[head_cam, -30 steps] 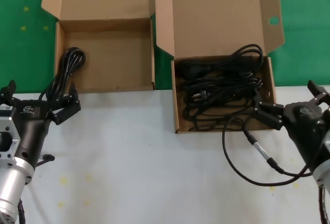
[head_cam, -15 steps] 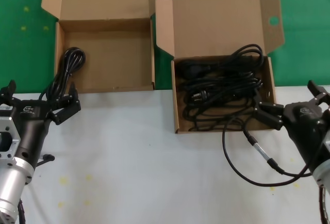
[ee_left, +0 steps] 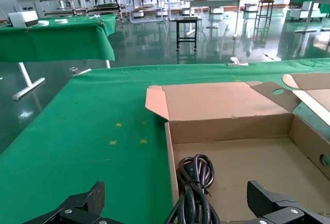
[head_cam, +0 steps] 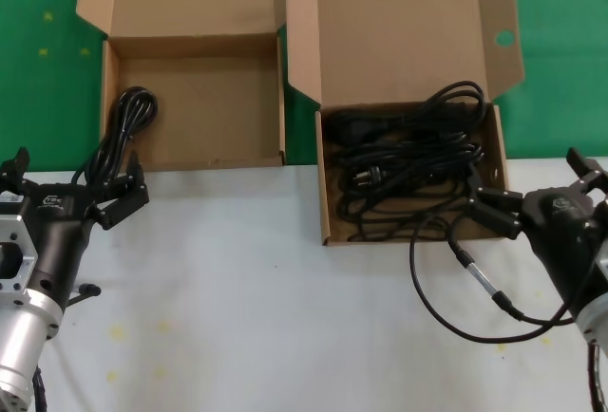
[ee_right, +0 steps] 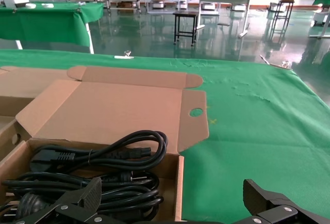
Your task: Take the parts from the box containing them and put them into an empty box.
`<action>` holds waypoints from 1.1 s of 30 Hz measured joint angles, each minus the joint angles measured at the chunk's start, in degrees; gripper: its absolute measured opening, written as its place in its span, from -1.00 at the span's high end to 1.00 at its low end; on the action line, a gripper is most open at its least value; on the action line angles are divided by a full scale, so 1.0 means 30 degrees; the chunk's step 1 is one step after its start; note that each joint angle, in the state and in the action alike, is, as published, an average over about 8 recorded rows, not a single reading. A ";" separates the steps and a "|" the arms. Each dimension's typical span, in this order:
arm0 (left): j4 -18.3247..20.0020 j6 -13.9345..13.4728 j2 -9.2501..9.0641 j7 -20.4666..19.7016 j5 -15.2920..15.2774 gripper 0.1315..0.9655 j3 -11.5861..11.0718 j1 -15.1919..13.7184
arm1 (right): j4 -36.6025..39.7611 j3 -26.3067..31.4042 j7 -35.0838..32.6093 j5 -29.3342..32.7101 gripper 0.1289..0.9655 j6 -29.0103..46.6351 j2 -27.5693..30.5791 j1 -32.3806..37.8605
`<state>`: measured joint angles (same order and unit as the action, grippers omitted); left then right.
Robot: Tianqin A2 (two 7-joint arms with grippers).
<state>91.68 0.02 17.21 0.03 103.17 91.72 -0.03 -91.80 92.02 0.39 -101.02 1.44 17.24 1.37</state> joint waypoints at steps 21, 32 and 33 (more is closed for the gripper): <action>0.0000 0.0000 0.0000 0.0000 0.0000 -1.00 0.0000 0.0000 | 0.0000 0.0000 0.0000 0.0000 -1.00 0.0000 0.0000 0.0000; 0.0000 0.0000 0.0000 0.0000 0.0000 -1.00 0.0000 0.0000 | 0.0000 0.0000 0.0000 0.0000 -1.00 0.0000 0.0000 0.0000; 0.0000 0.0000 0.0000 0.0000 0.0000 -1.00 0.0000 0.0000 | 0.0000 0.0000 0.0000 0.0000 -1.00 0.0000 0.0000 0.0000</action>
<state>91.68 0.02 17.21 0.03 103.17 91.72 -0.03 -91.80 92.02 0.39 -101.02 1.44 17.24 1.37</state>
